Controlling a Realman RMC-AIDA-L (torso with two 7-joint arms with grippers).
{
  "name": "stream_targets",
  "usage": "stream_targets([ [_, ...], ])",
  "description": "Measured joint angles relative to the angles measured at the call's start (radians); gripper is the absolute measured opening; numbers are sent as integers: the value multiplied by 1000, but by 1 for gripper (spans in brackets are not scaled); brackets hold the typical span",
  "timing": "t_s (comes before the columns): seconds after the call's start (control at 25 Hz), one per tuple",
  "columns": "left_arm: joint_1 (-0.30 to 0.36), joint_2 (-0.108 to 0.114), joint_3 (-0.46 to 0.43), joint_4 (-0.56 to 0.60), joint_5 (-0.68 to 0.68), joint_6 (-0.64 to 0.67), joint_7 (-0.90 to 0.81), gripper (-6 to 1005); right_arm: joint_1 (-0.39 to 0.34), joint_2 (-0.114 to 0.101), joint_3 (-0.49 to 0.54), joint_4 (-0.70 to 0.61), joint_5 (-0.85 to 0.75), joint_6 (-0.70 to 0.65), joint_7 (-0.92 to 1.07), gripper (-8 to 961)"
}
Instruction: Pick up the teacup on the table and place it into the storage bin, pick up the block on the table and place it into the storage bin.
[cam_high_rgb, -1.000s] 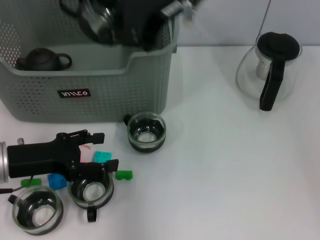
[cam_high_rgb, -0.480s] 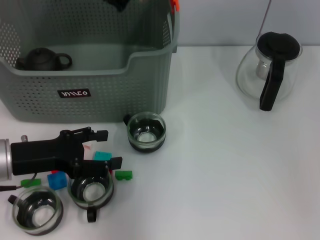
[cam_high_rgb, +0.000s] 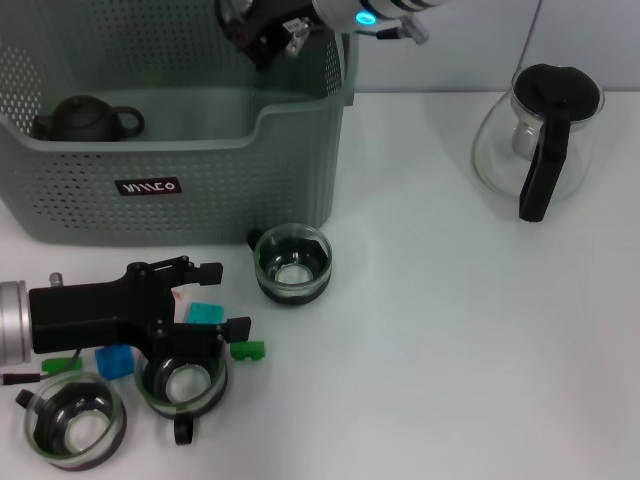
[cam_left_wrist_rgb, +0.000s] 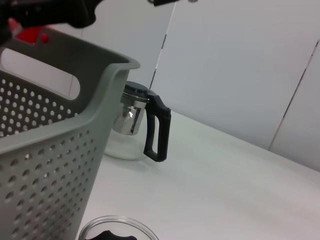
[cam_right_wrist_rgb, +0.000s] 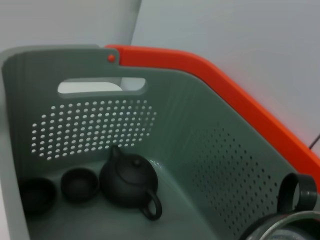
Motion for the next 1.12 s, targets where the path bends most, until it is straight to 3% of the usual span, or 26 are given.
stream_targets([
  [0.56, 6, -3, 0, -5, -2, 5, 1, 865, -19, 7, -37, 32, 17, 7, 2, 53],
  [1.08, 4, -2, 0, -16, -1, -2, 1, 861, -42, 7, -120, 11, 79, 7, 4, 94],
  [1.12, 4, -1, 0, -16, 0, -2, 1, 860, -43, 7, -120, 10, 79, 7, 4, 142],
])
